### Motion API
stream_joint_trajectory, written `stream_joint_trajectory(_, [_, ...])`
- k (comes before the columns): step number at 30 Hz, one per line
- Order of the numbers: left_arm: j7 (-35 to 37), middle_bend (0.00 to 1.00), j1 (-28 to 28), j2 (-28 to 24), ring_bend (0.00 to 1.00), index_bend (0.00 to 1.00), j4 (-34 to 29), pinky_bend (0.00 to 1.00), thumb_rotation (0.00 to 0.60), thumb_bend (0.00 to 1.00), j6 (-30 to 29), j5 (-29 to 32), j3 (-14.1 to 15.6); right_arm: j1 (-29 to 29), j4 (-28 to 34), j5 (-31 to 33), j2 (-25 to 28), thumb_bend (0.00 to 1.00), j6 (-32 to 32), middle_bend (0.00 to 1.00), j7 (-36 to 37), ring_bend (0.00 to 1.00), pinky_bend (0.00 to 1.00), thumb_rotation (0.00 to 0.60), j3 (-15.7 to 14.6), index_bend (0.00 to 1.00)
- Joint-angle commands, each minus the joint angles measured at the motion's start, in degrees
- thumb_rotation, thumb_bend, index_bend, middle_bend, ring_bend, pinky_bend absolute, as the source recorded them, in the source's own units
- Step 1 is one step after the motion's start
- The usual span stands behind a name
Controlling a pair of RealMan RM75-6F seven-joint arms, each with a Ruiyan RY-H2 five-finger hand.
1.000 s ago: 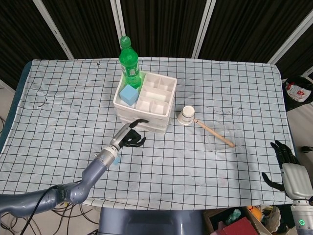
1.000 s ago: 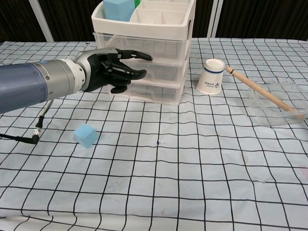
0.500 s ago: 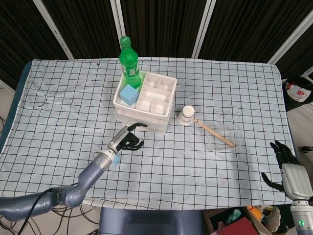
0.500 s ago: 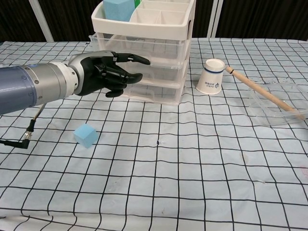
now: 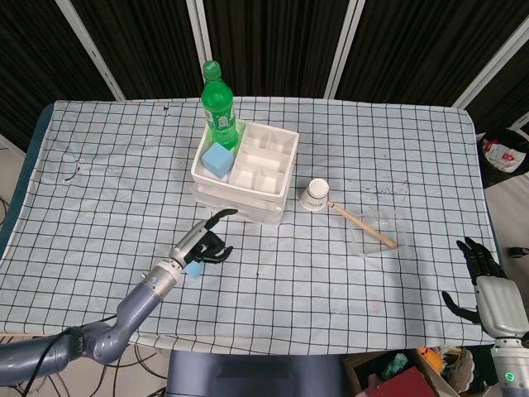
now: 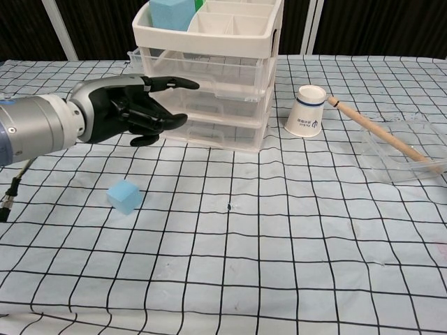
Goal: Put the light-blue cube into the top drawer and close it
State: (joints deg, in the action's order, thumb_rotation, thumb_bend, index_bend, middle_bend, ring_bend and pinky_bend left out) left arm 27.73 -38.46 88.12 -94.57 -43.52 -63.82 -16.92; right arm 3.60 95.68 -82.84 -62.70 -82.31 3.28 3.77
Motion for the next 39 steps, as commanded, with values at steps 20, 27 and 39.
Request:
stream_joint_trajectory(20, [-39.6, 1.0, 0.8, -4.2, 0.94, 0.13, -7.8, 0.88, 0.6, 0.44, -15.8, -1.9, 2.4, -0.1, 0.2, 0.0, 0.1, 0.25, 0.0, 0.0, 0.2, 0.0, 0.18, 0.6, -0.1, 0.04])
stream_joint_trajectory(27, [-51.8, 1.0, -2.2, -2.9, 0.95, 0.15, -8.8, 0.88, 0.6, 0.44, -18.9, 6.4, 0.3, 0.0, 0.3, 0.3, 0.1, 0.25, 0.3, 0.0, 0.4, 0.0, 0.18, 0.6, 0.0, 0.04])
stream_joint_trajectory(39, [-57.6, 1.0, -5.5, -1.9, 0.95, 0.18, -8.4, 0.89, 0.6, 0.44, -19.5, 16.7, -1.4, 0.0, 0.4, 0.4, 0.3, 0.25, 0.4, 0.0, 0.6, 0.0, 0.18, 0.6, 0.0, 0.04])
